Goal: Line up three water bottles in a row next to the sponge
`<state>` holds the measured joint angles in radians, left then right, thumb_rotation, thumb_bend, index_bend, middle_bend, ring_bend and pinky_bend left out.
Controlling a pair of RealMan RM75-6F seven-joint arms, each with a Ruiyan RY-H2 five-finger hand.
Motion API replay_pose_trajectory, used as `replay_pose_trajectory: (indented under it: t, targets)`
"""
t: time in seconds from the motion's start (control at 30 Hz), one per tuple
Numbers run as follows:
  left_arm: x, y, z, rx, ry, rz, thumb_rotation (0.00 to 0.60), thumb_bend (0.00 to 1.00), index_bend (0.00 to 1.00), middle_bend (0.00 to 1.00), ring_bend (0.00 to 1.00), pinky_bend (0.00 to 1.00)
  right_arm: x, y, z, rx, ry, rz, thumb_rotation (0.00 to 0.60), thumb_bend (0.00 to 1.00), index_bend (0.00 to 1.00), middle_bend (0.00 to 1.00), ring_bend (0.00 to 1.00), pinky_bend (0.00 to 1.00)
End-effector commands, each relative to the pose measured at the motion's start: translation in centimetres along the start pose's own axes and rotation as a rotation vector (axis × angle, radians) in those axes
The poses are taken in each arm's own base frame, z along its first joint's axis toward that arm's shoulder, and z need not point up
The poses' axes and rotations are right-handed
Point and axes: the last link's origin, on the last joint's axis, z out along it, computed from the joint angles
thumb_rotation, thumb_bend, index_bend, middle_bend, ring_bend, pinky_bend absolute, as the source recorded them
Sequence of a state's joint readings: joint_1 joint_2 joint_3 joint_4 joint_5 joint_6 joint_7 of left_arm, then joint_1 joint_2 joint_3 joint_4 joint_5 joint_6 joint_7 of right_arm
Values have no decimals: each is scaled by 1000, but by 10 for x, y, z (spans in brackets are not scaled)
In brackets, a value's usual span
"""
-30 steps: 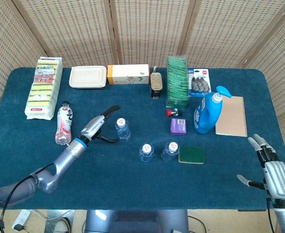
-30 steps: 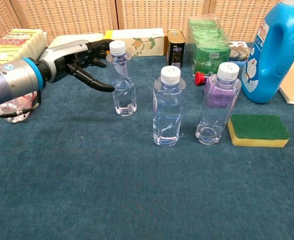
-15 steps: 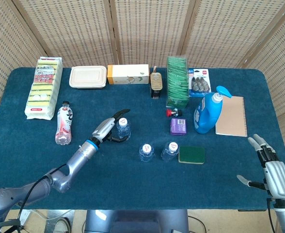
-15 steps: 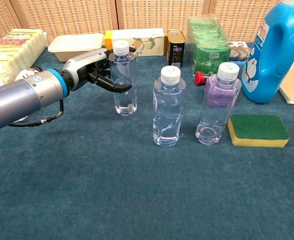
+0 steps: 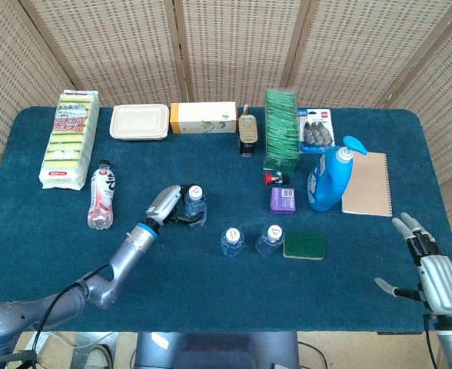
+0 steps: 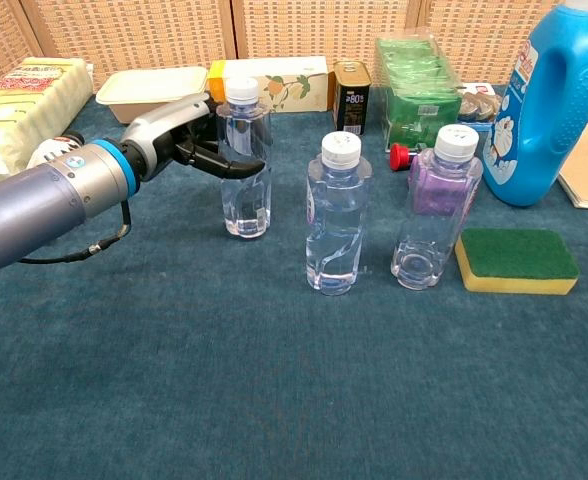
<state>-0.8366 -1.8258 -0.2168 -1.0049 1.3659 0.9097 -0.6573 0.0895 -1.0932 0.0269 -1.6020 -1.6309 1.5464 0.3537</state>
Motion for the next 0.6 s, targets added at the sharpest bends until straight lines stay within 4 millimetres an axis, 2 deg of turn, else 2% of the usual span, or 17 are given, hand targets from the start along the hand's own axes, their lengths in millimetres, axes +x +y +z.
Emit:
replay_pose_trajectory:
  t: [0.03,0.2,0.33,0.6]
  targets:
    - [12,-2,-15,-31,15,14,600,375,429,490,353,502,-1,-1,0,6,-5,-2,600,0,24,0,0,74]
    - [24,-9,-45,-62,-5,41,600,371,430,490,353,502,-2,-4,-1,12,-7,-3,600,0,25,0,0,74]
    - [21,-12,-64,-83,-43,56,600,359,430,490,353,502,-3,-6,-2,16,-12,-6,600,0,27,0,0,74]
    - [3,-9,-77,-126,-86,57,600,352,430,490,353,501,-3,-8,-3,21,-12,-9,600,0,27,0,0,74]
